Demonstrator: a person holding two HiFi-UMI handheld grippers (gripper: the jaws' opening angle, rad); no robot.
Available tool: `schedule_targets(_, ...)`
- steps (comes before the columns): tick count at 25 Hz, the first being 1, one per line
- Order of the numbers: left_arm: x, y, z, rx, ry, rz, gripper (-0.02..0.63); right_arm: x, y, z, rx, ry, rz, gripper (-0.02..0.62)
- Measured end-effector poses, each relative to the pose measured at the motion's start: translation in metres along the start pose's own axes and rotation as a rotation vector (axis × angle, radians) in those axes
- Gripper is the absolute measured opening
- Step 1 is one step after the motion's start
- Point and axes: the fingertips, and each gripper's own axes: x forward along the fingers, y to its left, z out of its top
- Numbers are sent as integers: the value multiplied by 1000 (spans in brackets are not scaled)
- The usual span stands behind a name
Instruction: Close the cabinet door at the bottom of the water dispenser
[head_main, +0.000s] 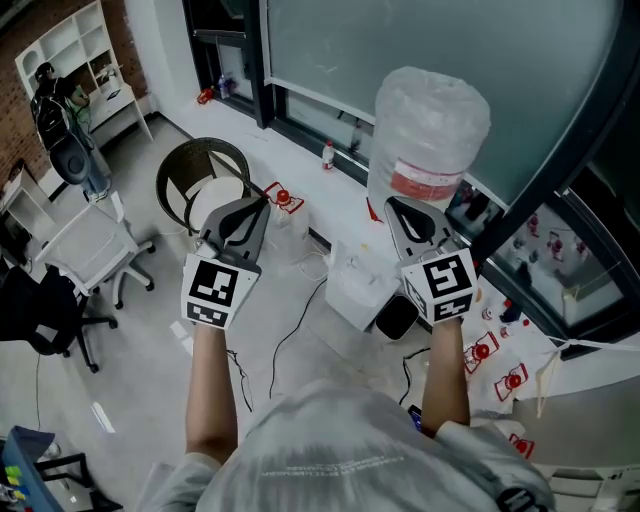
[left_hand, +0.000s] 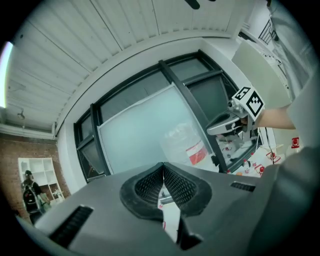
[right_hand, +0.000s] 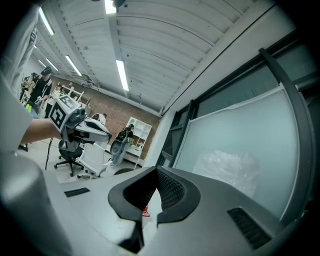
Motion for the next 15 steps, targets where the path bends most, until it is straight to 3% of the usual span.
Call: schedule_targets(15,0,5,-7,-16,20,6,20,8,7,-13,-16,34,21,28)
